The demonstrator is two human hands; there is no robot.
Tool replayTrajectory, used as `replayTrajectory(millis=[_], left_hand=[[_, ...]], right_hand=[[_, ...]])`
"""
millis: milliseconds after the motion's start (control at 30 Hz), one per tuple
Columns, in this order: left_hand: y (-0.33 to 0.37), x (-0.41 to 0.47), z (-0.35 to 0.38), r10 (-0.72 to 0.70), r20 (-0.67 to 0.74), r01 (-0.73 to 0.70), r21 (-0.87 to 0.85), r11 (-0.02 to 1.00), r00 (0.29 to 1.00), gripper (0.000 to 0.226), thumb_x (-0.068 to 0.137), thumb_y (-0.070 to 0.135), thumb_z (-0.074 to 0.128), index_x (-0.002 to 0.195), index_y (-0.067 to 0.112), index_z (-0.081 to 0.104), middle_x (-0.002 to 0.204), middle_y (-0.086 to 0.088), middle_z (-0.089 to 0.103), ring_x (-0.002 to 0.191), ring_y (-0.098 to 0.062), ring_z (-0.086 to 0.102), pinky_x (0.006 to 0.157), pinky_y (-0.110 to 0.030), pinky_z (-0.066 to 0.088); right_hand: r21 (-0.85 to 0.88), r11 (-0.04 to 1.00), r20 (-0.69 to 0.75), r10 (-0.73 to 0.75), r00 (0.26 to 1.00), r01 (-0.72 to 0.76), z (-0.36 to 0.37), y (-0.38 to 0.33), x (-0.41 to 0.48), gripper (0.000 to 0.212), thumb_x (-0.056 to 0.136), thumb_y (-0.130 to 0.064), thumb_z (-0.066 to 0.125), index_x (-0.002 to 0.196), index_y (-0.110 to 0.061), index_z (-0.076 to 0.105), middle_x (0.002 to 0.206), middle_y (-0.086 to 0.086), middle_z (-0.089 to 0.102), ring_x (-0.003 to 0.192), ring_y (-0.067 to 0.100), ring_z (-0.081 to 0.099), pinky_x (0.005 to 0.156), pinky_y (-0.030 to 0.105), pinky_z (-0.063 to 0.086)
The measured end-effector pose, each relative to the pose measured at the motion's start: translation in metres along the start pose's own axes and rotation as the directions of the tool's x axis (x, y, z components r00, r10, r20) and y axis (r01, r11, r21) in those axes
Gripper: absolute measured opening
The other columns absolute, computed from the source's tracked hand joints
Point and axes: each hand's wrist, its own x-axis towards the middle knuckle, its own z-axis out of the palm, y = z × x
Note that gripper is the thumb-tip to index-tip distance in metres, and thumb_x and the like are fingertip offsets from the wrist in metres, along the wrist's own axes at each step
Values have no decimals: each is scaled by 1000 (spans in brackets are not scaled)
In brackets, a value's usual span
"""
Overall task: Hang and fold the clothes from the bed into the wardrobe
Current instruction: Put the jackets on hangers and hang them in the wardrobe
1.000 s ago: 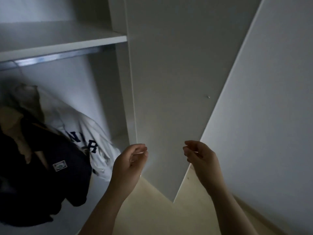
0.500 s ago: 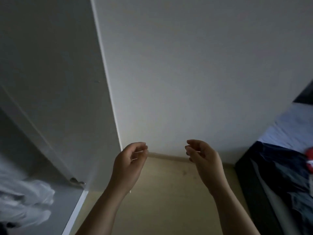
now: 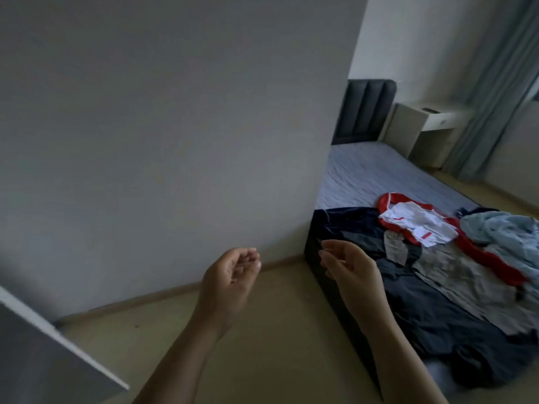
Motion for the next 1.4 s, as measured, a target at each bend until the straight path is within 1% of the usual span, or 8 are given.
replayTrajectory(millis=[100, 200, 400, 567, 700, 833, 1100, 1400], left_hand=[[6, 3, 52, -3, 87, 5, -22, 1000, 996, 15, 89, 10, 63, 104, 13, 66, 98, 4, 71, 90, -3, 65, 85, -19, 51], [15, 8, 102, 23, 181, -19, -25, 1000, 983, 15, 90, 11, 63, 103, 16, 66, 96, 6, 71, 87, 2, 65, 78, -10, 49], [23, 23, 178, 48, 357, -40, -28, 999, 933, 15, 91, 14, 62, 100, 26, 64, 97, 8, 69, 86, 7, 62, 71, -5, 45], [22, 48, 232, 70, 502, -59, -38, 998, 862, 16, 90, 18, 62, 99, 31, 63, 98, 10, 70, 88, 6, 63, 70, -5, 46], [22, 82, 267, 107, 558, -85, -65, 994, 823, 15, 89, 20, 64, 97, 33, 64, 98, 11, 71, 88, 4, 64, 75, -11, 48], [16, 109, 292, 98, 622, -75, -63, 995, 777, 14, 89, 23, 64, 98, 33, 65, 98, 12, 71, 91, 4, 64, 77, -15, 48], [10, 135, 361, 67, 718, -64, -32, 997, 693, 16, 89, 23, 64, 102, 32, 65, 100, 12, 70, 93, 2, 64, 82, -23, 51], [28, 128, 482, 54, 739, -75, -5, 997, 672, 15, 90, 24, 64, 100, 33, 65, 99, 12, 70, 90, 7, 63, 70, -6, 46]], right_hand=[[-15, 1000, -65, 24, 998, -25, -49, 18, 2, 17, 91, -17, 65, 100, -31, 67, 91, -8, 72, 82, 2, 68, 74, 27, 58], [-4, 999, -178, 51, 983, -53, -96, 35, 4, 17, 91, -19, 65, 102, -31, 67, 91, -9, 71, 81, 1, 67, 66, 20, 55], [16, 995, -317, 103, 943, -103, -160, 63, 2, 15, 91, -18, 65, 99, -30, 67, 90, -5, 71, 80, 7, 68, 72, 33, 57], [11, 990, -439, 133, 888, -143, -194, 79, 9, 14, 91, -16, 64, 97, -29, 67, 88, -3, 71, 78, 7, 67, 71, 31, 56], [21, 985, -524, 159, 837, -174, -209, 87, 28, 12, 91, -15, 65, 99, -23, 68, 88, -1, 71, 78, 10, 67, 70, 31, 56], [8, 977, -567, 180, 804, -213, -219, 100, 45, 13, 91, -18, 65, 99, -28, 67, 90, -4, 71, 81, 7, 68, 68, 22, 53], [69, 956, -641, 263, 722, -287, -253, 137, 66, 13, 90, -18, 67, 98, -28, 69, 89, -7, 72, 82, 5, 68, 69, 20, 51], [72, 947, -652, 283, 703, -314, -364, 180, 95, 11, 91, -18, 66, 98, -27, 68, 92, -8, 71, 85, 6, 67, 72, 24, 54]])
